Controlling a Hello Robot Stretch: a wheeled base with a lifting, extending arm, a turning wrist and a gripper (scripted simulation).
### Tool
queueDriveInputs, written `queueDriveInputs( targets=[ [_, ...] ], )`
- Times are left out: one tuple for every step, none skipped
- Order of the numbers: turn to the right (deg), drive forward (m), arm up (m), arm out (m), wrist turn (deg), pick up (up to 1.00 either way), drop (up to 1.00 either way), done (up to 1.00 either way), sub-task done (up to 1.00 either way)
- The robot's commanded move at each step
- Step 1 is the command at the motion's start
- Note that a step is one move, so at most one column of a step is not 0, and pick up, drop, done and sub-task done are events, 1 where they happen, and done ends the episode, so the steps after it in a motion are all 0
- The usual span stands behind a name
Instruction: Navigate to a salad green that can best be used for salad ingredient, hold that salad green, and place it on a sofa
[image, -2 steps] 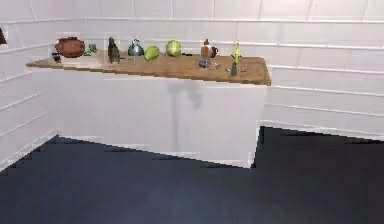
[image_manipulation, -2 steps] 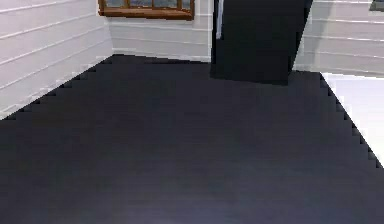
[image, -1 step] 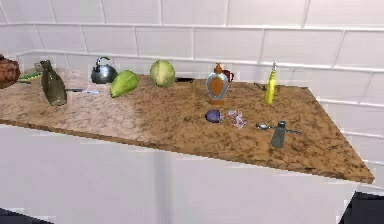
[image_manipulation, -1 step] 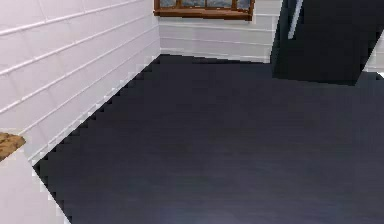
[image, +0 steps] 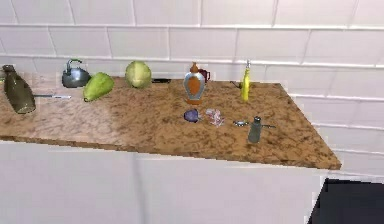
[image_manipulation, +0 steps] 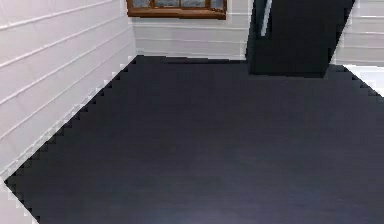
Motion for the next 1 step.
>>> queueDriveInputs(
  targets=[
    [0.0, 0.20, 0.00, 0.00, 0.0, 0.00, 0.00, 0.00, 0.00]
  ],
)
